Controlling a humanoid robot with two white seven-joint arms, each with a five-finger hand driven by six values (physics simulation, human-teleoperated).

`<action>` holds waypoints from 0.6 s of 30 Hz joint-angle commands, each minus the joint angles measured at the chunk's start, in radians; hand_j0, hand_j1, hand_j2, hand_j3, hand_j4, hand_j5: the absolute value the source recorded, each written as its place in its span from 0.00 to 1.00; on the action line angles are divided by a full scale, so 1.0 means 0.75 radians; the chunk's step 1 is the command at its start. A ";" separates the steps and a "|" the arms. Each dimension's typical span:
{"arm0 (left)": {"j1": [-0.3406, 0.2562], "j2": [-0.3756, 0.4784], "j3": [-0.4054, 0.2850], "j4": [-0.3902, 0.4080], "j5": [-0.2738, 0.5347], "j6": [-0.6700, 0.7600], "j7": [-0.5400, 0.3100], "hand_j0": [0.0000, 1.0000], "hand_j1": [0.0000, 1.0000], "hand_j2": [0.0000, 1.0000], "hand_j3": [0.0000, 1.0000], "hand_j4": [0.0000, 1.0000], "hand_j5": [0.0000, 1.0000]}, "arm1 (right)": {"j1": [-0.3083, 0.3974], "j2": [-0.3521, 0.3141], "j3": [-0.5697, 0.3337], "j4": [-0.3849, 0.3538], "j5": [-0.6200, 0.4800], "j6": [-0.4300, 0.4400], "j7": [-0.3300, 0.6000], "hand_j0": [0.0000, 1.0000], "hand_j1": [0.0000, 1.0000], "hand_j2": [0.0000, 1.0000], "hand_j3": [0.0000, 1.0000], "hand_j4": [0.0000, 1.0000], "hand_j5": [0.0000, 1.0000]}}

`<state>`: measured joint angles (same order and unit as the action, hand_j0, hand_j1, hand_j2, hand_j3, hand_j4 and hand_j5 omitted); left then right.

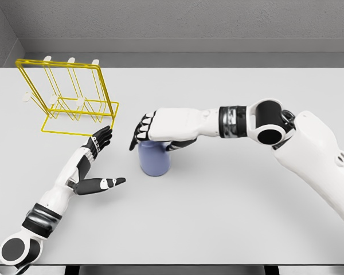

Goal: Place the cup on the cup holder with both arms

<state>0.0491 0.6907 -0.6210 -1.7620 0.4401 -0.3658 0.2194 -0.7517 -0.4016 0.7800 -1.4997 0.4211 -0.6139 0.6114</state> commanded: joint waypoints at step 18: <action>-0.004 -0.003 0.002 -0.001 -0.002 -0.001 0.000 1.00 1.00 1.00 1.00 1.00 1.00 | 0.008 -0.023 -0.009 -0.013 0.026 0.004 -0.001 1.00 1.00 1.00 1.00 1.00 1.00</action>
<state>0.0460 0.6881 -0.6197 -1.7620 0.4402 -0.3663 0.2194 -0.7455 -0.4066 0.7768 -1.5075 0.4460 -0.6137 0.6114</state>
